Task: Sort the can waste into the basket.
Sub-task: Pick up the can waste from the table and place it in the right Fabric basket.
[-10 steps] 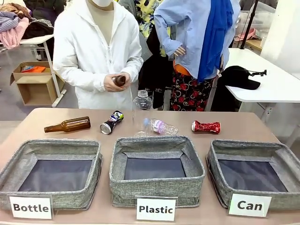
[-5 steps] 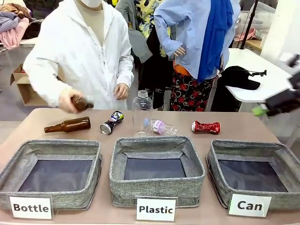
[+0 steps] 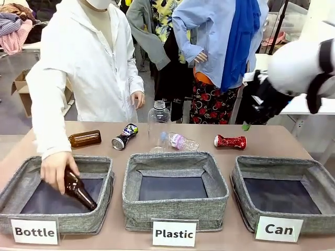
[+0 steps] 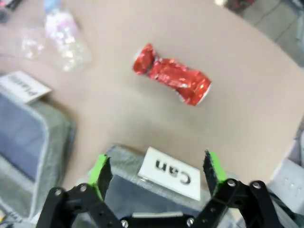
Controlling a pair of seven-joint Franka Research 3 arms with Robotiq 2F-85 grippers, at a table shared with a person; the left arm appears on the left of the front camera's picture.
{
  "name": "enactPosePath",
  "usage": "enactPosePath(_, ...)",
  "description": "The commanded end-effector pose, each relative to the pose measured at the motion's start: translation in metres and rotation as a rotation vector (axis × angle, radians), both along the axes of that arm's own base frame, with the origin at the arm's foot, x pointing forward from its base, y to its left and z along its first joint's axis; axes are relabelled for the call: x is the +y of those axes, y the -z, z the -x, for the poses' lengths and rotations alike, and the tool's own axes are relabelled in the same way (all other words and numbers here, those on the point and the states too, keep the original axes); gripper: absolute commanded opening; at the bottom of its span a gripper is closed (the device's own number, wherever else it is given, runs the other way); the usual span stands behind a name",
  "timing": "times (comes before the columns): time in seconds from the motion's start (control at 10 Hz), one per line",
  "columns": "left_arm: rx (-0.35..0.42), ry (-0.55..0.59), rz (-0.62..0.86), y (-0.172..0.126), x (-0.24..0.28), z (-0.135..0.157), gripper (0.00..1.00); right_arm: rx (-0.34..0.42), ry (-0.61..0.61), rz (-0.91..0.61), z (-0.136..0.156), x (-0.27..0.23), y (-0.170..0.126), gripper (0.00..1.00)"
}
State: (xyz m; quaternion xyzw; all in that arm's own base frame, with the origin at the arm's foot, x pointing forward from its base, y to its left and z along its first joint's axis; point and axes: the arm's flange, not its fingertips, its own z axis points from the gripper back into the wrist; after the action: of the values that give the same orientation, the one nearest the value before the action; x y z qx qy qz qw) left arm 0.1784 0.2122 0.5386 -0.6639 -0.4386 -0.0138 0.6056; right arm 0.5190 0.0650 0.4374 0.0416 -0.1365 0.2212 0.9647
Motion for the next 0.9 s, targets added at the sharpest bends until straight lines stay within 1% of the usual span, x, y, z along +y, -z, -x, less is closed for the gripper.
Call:
enactPosePath(0.0,-0.018,0.018,0.007,0.012,0.016,0.023,1.00,0.000,0.014,0.074,-0.035,0.012,0.005,1.00)
enactPosePath(0.1,-0.043,0.021,0.026,0.016,0.021,0.032,1.00,0.009,-0.009,0.058,-0.039,0.017,0.012,1.00)
enactPosePath(0.2,-0.030,-0.004,0.027,0.021,0.022,0.038,1.00,0.084,-0.024,0.018,-0.026,0.014,0.011,1.00)
enactPosePath(0.3,-0.026,-0.011,0.023,0.023,0.021,0.038,1.00,0.015,-0.022,0.060,-0.032,0.012,0.020,1.00)
enactPosePath(0.4,-0.017,0.000,0.003,0.022,0.023,0.029,1.00,0.015,-0.022,0.060,-0.032,0.012,0.020,1.00)
enactPosePath(0.5,-0.005,0.039,0.005,0.019,0.019,0.020,1.00,0.015,-0.022,0.060,-0.032,0.012,0.020,1.00)
enactPosePath(0.6,0.026,0.127,-0.015,0.021,0.001,-0.004,1.00,0.040,-0.026,0.058,-0.035,0.013,0.023,1.00)
enactPosePath(0.7,0.095,0.236,-0.054,0.028,-0.024,-0.033,1.00,0.001,-0.240,0.057,-0.051,0.019,0.034,1.00)
enactPosePath(0.8,0.182,0.327,-0.099,0.036,-0.053,-0.053,1.00,0.004,-0.541,0.000,-0.070,0.020,0.042,1.00)
